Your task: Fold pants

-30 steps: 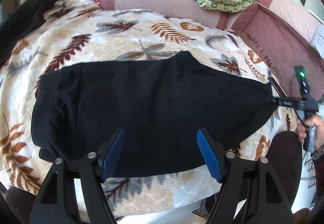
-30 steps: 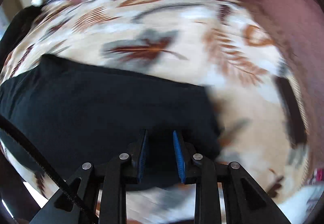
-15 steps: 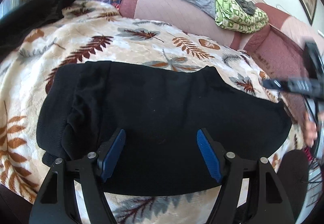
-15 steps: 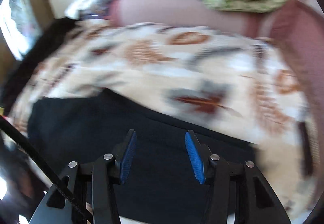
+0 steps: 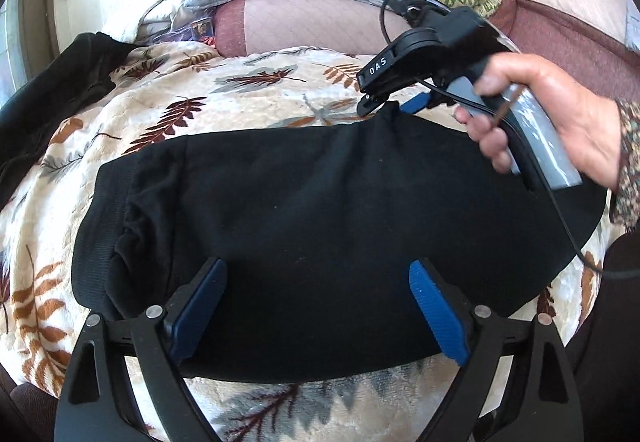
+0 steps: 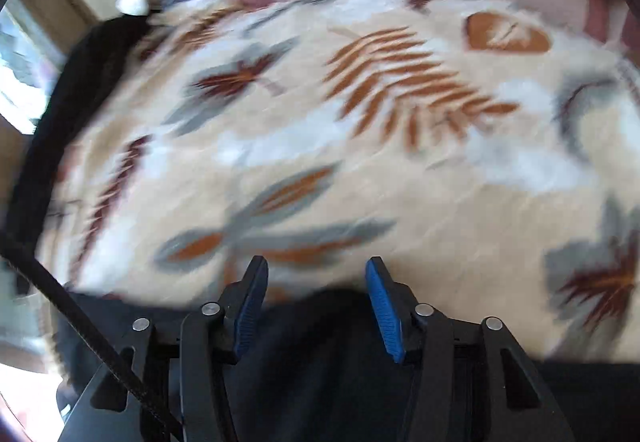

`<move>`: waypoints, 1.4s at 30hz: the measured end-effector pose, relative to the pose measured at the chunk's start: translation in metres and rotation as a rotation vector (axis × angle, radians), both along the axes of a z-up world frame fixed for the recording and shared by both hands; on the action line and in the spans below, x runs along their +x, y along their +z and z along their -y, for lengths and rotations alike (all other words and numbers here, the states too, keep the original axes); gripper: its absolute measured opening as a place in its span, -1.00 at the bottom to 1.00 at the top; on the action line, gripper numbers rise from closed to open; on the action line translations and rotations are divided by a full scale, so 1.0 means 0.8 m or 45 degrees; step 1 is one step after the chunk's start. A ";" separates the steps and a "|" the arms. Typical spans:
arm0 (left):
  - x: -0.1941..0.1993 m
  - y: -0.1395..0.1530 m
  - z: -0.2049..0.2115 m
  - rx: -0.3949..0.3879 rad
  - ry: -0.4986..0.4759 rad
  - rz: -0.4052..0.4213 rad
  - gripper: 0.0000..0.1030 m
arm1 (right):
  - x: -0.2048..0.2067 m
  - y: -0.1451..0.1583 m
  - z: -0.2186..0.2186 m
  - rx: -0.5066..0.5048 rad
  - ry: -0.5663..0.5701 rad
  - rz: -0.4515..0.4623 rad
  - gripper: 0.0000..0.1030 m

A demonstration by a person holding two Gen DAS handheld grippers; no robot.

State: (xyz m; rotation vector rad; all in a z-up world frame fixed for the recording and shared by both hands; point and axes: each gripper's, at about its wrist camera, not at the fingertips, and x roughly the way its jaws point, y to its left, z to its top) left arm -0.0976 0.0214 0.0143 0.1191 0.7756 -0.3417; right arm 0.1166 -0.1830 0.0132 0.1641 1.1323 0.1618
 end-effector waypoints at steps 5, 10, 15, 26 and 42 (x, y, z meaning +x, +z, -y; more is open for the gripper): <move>-0.006 -0.001 0.003 0.027 -0.020 0.016 0.79 | -0.019 0.034 0.038 -0.013 -0.051 0.088 0.12; -0.008 0.000 0.004 0.024 -0.024 0.018 0.79 | -0.101 0.097 0.122 0.029 -0.064 0.196 0.35; -0.008 0.016 0.012 -0.075 -0.115 -0.087 0.79 | -0.205 0.125 0.264 -0.028 -0.306 0.238 0.51; 0.060 0.092 0.223 -0.140 -0.553 -0.181 0.79 | -0.308 0.043 0.372 0.121 -0.412 0.082 0.57; 0.128 -0.005 0.493 0.165 -0.940 -0.477 0.77 | -0.256 0.012 0.345 0.234 -0.014 0.065 0.35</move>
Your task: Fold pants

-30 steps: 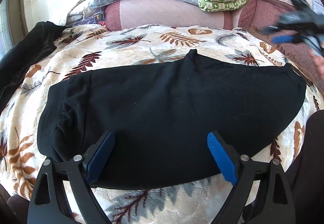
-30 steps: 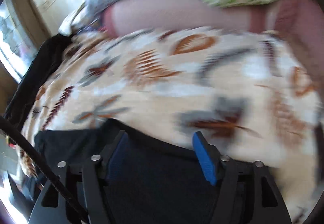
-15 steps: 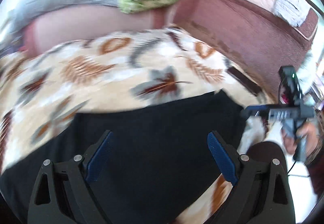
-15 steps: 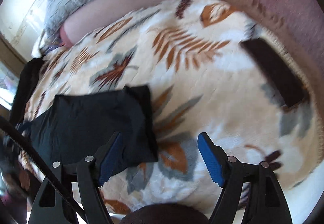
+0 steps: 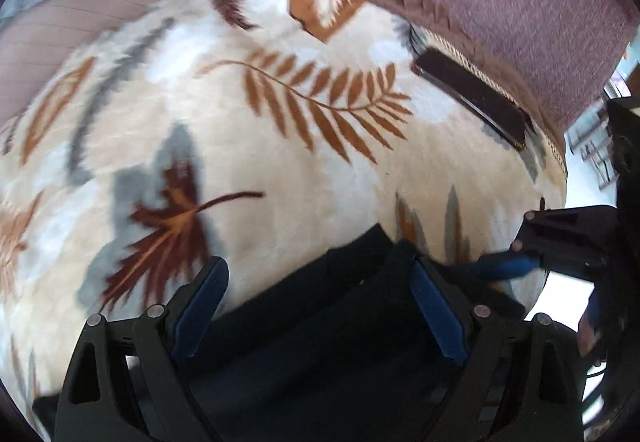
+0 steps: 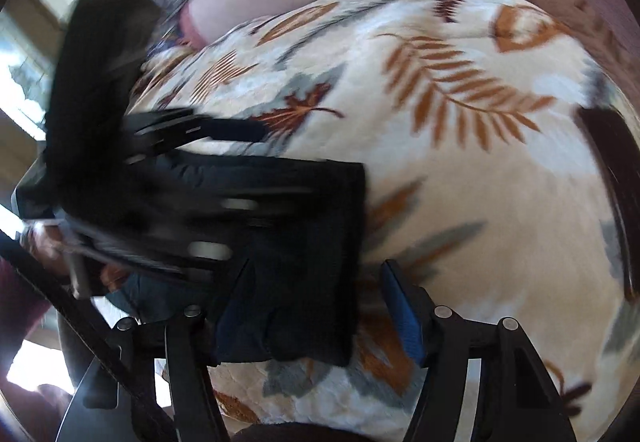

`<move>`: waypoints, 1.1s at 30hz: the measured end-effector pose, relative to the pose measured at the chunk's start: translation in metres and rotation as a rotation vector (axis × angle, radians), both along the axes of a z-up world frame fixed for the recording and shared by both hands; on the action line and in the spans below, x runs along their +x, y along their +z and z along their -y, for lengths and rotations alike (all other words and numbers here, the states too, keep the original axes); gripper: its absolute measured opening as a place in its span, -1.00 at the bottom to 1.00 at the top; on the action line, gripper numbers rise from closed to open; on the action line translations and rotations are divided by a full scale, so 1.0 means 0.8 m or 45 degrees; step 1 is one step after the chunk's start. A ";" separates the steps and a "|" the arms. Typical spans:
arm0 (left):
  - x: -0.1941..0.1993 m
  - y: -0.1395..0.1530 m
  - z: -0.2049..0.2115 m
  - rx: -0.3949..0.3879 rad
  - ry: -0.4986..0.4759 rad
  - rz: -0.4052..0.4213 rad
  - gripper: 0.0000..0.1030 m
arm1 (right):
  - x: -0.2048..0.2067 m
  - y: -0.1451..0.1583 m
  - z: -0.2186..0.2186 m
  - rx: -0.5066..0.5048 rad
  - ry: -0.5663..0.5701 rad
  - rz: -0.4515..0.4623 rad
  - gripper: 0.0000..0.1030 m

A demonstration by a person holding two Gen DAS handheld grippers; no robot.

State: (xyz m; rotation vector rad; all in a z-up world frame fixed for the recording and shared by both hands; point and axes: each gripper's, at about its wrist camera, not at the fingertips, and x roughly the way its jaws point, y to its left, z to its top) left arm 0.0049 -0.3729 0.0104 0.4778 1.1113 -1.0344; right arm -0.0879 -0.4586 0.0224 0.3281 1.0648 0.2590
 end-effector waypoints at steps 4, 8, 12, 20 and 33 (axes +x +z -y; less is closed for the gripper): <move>0.004 -0.012 0.012 -0.005 -0.041 -0.028 0.73 | 0.024 -0.012 -0.022 -0.084 0.054 -0.040 0.38; 0.006 0.002 0.004 -0.064 -0.073 -0.105 -0.69 | 0.035 -0.012 -0.026 -0.087 0.045 -0.032 -0.13; -0.003 0.024 -0.021 -0.132 -0.046 -0.075 -0.75 | 0.040 -0.005 -0.015 0.040 -0.039 -0.044 -0.63; 0.012 0.063 -0.138 -0.298 0.171 -0.100 -0.76 | 0.051 0.044 -0.087 0.064 0.024 0.040 -0.71; 0.016 0.060 -0.413 -0.494 0.772 -0.053 -0.28 | 0.095 -0.007 -0.284 0.241 0.333 -0.145 -0.58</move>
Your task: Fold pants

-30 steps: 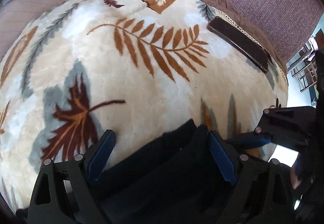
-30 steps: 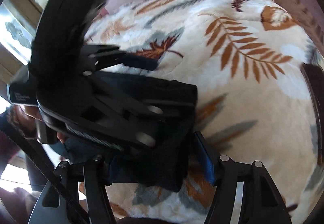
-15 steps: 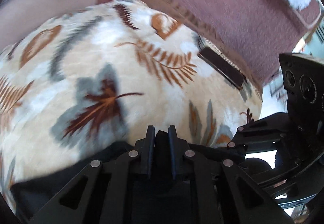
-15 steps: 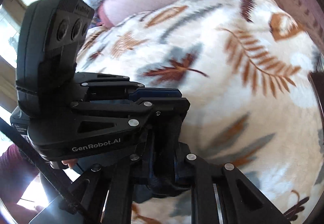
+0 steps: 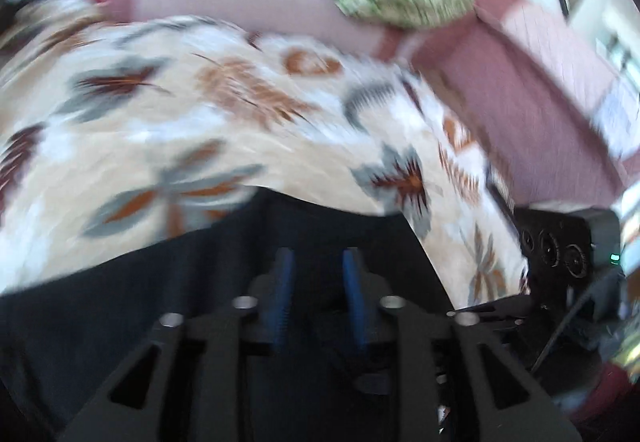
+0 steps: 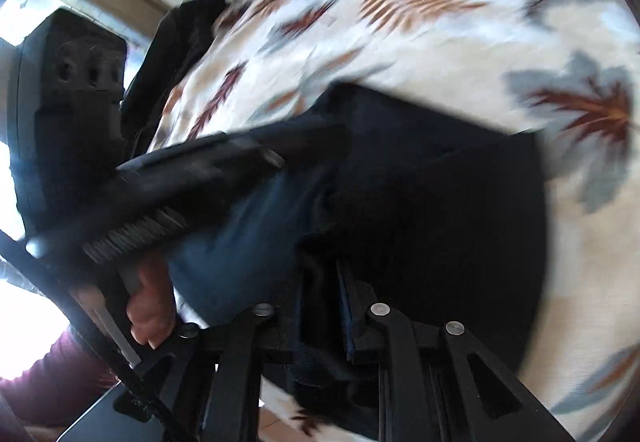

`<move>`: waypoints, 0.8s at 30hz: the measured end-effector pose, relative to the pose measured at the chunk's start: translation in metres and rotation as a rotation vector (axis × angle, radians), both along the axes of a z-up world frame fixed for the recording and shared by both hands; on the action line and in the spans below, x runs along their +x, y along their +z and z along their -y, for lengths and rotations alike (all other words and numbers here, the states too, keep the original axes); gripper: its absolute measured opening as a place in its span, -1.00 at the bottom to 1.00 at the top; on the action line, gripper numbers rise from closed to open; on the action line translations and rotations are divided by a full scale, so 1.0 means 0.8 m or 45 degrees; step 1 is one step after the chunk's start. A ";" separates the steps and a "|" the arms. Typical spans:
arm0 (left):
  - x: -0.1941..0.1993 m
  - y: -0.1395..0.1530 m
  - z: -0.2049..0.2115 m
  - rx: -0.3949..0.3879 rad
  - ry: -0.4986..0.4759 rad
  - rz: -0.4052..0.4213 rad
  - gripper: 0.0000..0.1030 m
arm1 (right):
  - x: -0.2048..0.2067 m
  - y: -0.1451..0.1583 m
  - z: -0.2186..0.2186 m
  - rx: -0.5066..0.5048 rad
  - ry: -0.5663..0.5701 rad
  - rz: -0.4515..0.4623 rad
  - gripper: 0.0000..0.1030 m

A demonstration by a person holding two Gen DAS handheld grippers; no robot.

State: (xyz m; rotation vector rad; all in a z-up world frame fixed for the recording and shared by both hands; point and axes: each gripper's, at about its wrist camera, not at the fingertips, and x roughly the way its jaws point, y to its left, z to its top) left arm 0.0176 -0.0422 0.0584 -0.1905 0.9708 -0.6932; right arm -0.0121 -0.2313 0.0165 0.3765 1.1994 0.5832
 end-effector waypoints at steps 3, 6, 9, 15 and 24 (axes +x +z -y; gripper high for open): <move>-0.012 0.009 -0.057 -0.114 0.139 0.049 0.09 | -0.011 0.019 0.002 0.092 0.034 0.039 -0.14; -0.019 0.004 -0.094 -0.168 0.235 0.080 0.18 | -0.019 0.049 0.037 0.200 -0.034 0.128 -0.01; -0.017 -0.013 -0.111 -0.193 0.288 0.050 0.22 | -0.022 0.059 0.072 0.234 -0.171 0.157 -0.01; -0.010 -0.028 -0.117 -0.195 0.312 0.003 0.22 | -0.018 0.009 0.062 0.069 -0.278 0.005 -0.51; -0.015 -0.028 -0.124 -0.177 0.338 0.022 0.24 | -0.033 -0.016 -0.081 0.120 0.033 -0.011 -0.42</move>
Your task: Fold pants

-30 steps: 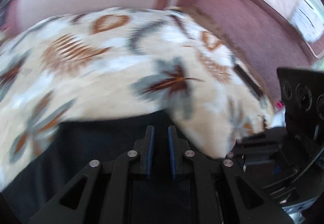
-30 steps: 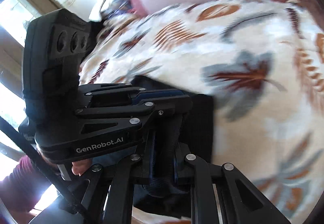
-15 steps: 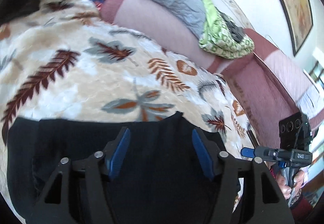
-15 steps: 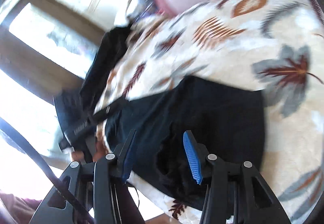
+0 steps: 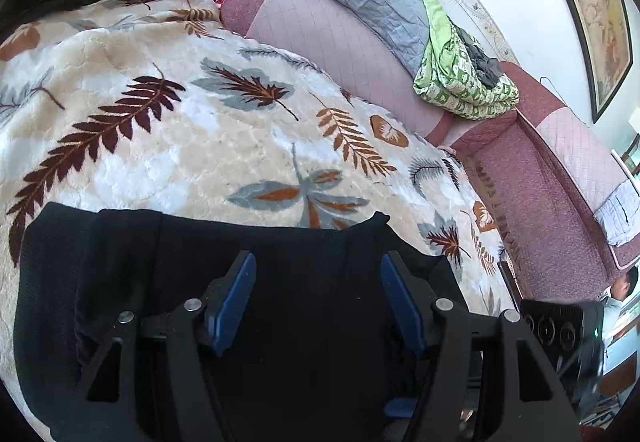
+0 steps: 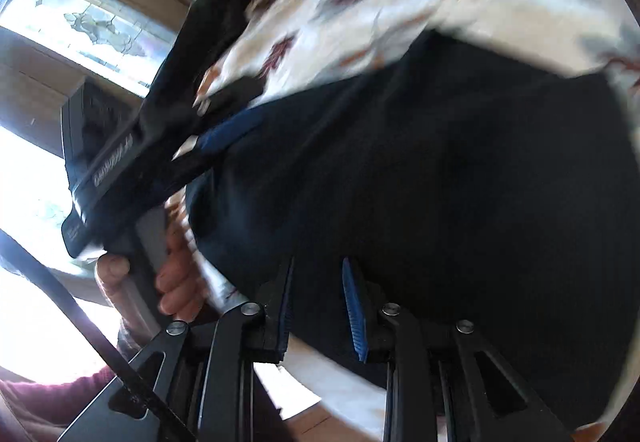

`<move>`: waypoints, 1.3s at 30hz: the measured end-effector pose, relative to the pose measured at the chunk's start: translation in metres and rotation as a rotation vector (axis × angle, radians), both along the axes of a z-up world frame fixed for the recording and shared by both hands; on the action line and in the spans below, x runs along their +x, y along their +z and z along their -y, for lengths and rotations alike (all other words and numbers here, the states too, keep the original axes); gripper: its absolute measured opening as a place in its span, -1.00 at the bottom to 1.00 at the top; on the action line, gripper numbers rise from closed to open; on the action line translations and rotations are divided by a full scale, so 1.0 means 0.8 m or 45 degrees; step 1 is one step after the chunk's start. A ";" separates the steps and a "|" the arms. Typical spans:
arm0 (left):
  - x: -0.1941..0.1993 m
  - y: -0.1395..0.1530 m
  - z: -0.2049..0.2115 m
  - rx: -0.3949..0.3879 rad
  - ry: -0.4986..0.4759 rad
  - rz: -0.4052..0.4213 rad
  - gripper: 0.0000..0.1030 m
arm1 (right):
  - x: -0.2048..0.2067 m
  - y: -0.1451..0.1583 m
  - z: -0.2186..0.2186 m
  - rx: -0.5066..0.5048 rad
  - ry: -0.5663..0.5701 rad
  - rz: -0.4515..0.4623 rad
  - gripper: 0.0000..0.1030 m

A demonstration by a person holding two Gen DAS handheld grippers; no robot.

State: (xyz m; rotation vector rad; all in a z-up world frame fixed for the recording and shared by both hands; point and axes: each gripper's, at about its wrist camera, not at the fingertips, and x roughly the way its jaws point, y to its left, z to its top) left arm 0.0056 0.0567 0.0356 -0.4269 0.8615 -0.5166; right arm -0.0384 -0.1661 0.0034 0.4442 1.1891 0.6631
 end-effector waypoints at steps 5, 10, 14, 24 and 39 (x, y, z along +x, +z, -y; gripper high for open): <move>-0.005 0.009 -0.010 0.004 0.031 0.040 0.34 | -0.012 0.022 0.014 0.108 0.061 0.043 -0.42; -0.001 0.006 -0.011 -0.031 0.041 0.014 0.35 | -0.013 0.065 0.108 0.063 -0.222 0.161 -0.35; -0.004 0.004 -0.003 0.017 0.034 0.020 0.35 | -0.008 0.048 0.135 -0.064 -0.331 0.092 -0.35; -0.004 0.001 -0.008 0.021 0.057 0.004 0.38 | -0.014 0.037 0.062 -0.095 -0.054 0.105 -0.16; 0.002 0.001 -0.027 -0.029 0.107 -0.008 0.41 | 0.076 0.037 0.032 -0.028 -0.132 0.031 -0.10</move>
